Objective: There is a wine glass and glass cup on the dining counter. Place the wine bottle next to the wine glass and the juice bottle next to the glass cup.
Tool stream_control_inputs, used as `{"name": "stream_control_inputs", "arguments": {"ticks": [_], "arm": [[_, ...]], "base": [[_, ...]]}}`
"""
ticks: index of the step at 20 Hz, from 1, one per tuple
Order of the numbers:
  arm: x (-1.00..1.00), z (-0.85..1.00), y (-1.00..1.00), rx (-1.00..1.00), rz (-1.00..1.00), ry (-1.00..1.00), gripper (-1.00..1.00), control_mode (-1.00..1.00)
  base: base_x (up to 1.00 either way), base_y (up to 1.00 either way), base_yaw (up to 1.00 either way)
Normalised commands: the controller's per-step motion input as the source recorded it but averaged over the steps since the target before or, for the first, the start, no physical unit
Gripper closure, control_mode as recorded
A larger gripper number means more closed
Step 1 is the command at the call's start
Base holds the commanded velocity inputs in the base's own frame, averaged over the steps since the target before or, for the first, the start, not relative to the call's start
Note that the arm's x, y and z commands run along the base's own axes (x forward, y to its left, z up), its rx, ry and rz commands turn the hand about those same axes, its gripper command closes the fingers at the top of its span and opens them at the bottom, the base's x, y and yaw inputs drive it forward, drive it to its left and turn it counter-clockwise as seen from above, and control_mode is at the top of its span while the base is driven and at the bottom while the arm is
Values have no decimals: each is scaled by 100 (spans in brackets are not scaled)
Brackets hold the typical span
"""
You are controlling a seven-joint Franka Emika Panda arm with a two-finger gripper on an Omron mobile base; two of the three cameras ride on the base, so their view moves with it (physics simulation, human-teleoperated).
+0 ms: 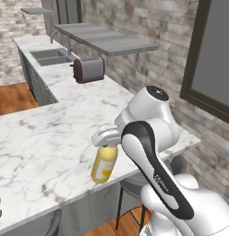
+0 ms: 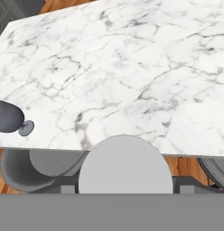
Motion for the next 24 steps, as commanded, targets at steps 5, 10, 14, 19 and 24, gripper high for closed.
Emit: {"name": "stream_control_inputs", "arguments": {"ticks": [5, 10, 14, 19, 24], "arm": [[5, 13, -2, 3, 0, 1, 100, -100], [13, 42, 0, 1, -3, 2, 100, -100], [16, 30, 0, -1, 0, 2, 100, -100], [20, 3, 0, -11, -2, 0, 100, -100], [13, -3, -21, -7, 0, 0, 100, -100]], "base": [[4, 0, 0], [0, 0, 0], [0, 0, 0], [0, 0, 0], [0, 0, 0]]}}
